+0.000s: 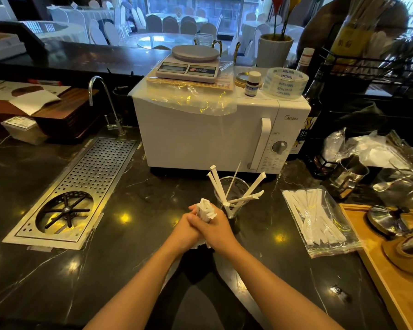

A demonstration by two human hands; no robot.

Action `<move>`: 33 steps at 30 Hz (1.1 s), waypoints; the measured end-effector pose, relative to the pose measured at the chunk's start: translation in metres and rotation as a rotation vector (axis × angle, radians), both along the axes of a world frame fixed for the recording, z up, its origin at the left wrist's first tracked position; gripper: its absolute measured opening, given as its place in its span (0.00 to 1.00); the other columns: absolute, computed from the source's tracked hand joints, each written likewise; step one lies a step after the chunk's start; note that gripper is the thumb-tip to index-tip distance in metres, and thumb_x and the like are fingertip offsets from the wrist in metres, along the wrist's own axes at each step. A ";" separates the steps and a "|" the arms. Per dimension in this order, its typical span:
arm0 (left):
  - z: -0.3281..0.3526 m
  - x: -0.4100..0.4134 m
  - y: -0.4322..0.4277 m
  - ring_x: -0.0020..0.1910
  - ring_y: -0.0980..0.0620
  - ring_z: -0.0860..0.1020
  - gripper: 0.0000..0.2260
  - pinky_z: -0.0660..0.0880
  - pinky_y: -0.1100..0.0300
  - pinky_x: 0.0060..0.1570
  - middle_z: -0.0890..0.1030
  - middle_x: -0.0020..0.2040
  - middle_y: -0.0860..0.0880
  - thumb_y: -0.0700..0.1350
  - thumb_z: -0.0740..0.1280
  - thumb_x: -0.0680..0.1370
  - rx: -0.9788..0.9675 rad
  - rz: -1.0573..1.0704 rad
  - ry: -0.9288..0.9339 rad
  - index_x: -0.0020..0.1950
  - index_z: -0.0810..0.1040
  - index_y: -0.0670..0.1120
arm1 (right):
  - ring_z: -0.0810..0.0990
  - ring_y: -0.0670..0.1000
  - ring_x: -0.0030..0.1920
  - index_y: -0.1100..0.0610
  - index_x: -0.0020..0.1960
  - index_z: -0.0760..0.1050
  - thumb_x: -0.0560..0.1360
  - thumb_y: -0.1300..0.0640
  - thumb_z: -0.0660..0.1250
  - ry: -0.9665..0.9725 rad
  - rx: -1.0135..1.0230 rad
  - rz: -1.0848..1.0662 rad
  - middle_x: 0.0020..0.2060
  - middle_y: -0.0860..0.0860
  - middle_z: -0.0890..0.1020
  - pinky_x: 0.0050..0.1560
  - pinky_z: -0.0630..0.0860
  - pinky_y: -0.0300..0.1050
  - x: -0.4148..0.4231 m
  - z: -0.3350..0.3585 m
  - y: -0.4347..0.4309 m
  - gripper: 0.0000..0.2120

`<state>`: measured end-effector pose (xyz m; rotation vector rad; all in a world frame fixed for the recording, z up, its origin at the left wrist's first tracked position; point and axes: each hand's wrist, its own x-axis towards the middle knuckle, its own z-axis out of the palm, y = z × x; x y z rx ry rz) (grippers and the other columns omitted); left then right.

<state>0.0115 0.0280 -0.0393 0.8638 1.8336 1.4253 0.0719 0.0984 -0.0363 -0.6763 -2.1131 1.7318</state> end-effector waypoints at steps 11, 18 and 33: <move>0.065 -0.022 0.031 0.52 0.57 0.80 0.19 0.78 0.67 0.45 0.83 0.46 0.57 0.36 0.65 0.72 0.258 -0.108 -0.038 0.53 0.74 0.60 | 0.81 0.54 0.39 0.65 0.46 0.78 0.75 0.56 0.64 0.174 0.157 -0.061 0.37 0.60 0.81 0.41 0.77 0.38 -0.012 0.084 0.039 0.11; 0.102 -0.033 0.078 0.46 0.63 0.80 0.20 0.77 0.69 0.42 0.80 0.49 0.56 0.36 0.64 0.73 0.317 -0.173 -0.064 0.64 0.70 0.47 | 0.79 0.51 0.41 0.67 0.48 0.77 0.74 0.59 0.64 0.213 0.194 -0.036 0.40 0.62 0.80 0.45 0.75 0.41 -0.016 0.127 0.084 0.10; 0.068 -0.033 0.114 0.58 0.51 0.76 0.18 0.74 0.52 0.58 0.78 0.54 0.52 0.37 0.64 0.73 0.192 -0.146 -0.100 0.58 0.72 0.56 | 0.78 0.45 0.43 0.63 0.50 0.77 0.73 0.59 0.66 0.059 0.172 -0.007 0.39 0.49 0.78 0.43 0.75 0.32 -0.017 0.096 0.122 0.09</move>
